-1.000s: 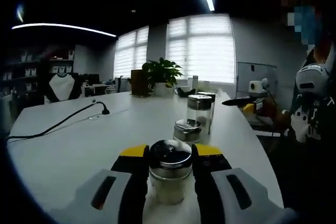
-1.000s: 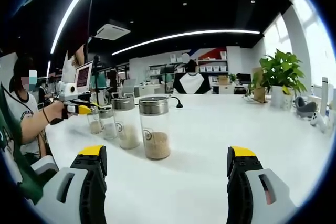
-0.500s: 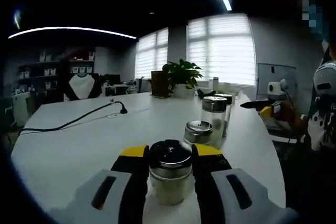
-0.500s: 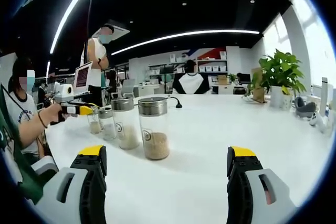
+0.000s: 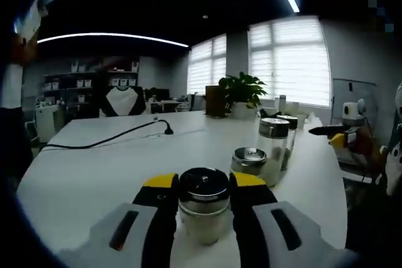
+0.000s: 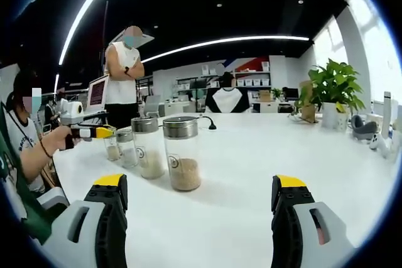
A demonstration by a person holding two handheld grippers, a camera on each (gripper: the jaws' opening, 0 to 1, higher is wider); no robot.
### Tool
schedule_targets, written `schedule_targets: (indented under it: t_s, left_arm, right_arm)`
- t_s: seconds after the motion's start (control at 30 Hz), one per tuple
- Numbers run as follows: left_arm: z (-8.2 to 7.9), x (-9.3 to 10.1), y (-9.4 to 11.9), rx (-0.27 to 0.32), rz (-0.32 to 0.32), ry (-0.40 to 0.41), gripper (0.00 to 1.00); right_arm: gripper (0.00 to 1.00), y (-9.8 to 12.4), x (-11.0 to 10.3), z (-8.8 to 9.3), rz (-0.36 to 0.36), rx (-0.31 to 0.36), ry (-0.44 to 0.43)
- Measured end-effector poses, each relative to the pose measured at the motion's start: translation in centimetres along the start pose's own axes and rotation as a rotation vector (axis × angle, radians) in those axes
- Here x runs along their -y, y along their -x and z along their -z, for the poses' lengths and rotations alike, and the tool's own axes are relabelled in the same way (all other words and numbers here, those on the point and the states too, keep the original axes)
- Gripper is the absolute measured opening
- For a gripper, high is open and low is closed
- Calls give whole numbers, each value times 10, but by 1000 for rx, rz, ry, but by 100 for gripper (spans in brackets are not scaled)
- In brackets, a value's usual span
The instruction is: Rotate the seasoning bottle until the label or dispensing opening points toward the visible target arrow and the bottle remains upright within the marked orientation range
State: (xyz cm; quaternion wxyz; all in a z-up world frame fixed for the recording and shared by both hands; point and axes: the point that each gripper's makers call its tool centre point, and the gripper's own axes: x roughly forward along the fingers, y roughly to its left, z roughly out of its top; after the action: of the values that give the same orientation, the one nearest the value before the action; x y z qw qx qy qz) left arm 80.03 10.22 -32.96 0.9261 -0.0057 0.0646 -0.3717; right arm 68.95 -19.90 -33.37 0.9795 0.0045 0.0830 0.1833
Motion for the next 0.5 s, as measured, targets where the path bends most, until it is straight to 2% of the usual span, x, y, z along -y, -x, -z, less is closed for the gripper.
schedule_targets:
  t_s: [0.23, 0.5]
  left_arm:
    - [0, -2, 0, 0, -59, 9, 34]
    - [0, -3, 0, 2, -76, 4, 34]
  right_arm:
    - [98, 1, 0, -1, 1, 3, -1]
    - [98, 2, 1, -2, 4, 0, 1]
